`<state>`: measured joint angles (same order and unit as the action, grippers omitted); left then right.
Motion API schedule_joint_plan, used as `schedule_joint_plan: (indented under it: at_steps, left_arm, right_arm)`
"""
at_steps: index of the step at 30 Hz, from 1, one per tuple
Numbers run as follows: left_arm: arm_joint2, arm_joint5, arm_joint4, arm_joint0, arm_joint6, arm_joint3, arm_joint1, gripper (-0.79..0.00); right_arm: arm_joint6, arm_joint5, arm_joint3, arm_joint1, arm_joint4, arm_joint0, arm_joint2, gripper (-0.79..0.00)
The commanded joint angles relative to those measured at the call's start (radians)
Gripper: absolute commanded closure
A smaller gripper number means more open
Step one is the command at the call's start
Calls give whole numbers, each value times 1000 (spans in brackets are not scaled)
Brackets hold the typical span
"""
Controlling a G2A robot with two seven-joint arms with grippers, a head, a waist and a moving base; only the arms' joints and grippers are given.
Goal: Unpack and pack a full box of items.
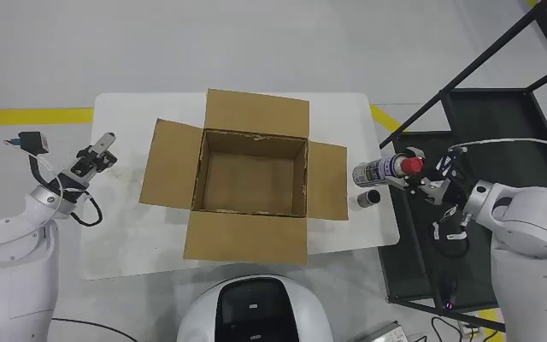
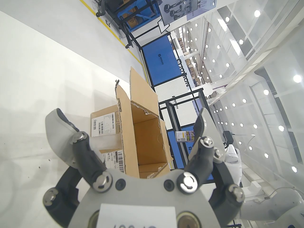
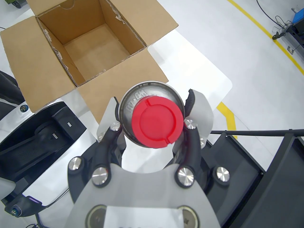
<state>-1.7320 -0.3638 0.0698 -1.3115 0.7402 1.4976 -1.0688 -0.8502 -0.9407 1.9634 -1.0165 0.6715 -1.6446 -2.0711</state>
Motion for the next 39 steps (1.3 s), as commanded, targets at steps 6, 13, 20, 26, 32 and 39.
schedule_joint_plan:
  at_steps: [6,13,20,26,32,39]
  left_arm:
    - [0,0,0,0,0,0,0,-785]
    - [0,0,0,0,0,0,0,-785]
    - [0,0,0,0,0,0,0,-785]
    - [0,0,0,0,0,0,0,-785]
    - [0,0,0,0,0,0,0,-785]
    - [0,0,0,0,0,0,0,-785]
  right_arm:
    - [85,-72,-35,5,87,-155,-53,0]
    - [271,-69,-93,1,286,-258,21,0]
    - [507,58,-195,-11,576,-221,131,0]
    - [670,168,-293,-17,723,-184,215,0]
    - [697,191,-360,-18,727,-157,256,0]
    - [689,167,-372,-15,671,-153,246,-785]
